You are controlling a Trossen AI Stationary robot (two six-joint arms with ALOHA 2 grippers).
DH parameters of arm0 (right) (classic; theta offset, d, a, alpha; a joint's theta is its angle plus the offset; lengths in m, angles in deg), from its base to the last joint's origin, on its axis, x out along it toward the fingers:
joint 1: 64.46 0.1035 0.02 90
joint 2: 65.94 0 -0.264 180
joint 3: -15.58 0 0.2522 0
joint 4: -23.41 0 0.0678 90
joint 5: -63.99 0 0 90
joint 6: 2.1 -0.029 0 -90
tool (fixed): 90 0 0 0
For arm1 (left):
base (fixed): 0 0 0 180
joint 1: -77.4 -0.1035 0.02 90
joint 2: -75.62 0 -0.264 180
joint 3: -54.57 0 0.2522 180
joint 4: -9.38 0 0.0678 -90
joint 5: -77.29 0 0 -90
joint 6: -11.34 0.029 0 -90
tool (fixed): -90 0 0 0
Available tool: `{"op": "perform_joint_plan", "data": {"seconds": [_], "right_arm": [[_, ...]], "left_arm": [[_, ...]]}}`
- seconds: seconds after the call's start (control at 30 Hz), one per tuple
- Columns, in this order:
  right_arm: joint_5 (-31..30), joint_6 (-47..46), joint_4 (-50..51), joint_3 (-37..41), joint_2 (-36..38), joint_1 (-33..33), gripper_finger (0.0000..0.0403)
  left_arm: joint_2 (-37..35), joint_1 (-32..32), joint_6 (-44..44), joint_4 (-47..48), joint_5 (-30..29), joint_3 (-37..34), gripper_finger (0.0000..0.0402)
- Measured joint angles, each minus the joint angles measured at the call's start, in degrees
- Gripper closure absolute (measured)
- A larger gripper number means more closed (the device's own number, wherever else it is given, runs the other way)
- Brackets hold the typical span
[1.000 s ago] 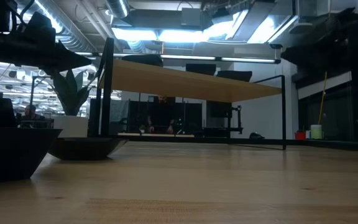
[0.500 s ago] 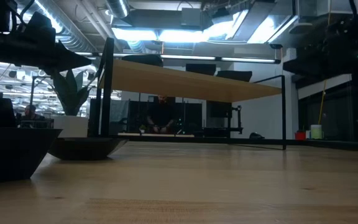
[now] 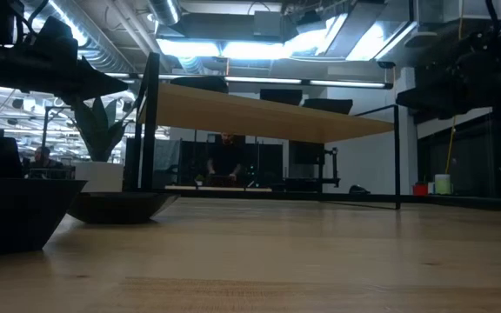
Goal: Pick & Place Mini shaped plates
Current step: Stack the black square plate on top of the black square plate on the shelf
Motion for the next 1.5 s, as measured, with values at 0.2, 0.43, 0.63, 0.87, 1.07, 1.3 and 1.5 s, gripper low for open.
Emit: {"op": "perform_joint_plan", "data": {"seconds": [0.2, 0.43, 0.63, 0.87, 1.07, 1.3, 1.5], "right_arm": [[-0.02, -1.04, 0.0, 0.02, 0.0, -0.02, 0.0249], [0.0, -1.83, -0.02, 0.02, 0.0, 0.0, 0.0249], [0.0, -1.5, -0.02, 0.04, 0.0, 0.0, 0.0249], [0.0, -1.39, -0.02, 0.04, 0.0, 0.0, 0.0249], [0.0, -1.39, -0.02, 0.04, 0.0, 0.0, 0.0249], [0.0, -1.49, -0.02, 0.04, 0.0, 0.0, 0.0249], [0.0, -1.5, -0.02, 0.04, 0.0, 0.0, 0.0249]], "left_arm": [[0.0, 0.0, 0.0, 0.0, 0.0, 0.0, 0.0398], [0.0, -0.01, 0.0, 0.02, 0.0, 0.0, 0.0398], [0.0, 0.0, 0.0, 0.02, 0.0, -0.01, 0.0398], [0.0, 0.0, 0.01, 0.0, 0.0, -0.01, 0.0398], [0.0, -0.02, -0.37, -0.6, 0.79, -0.07, 0.0398], [0.0, 0.13, -6.95, -1.45, 3.82, 0.63, 0.0398], [3.51, 3.14, -4.1, -0.3, 15.54, 4.62, 0.0398]]}}
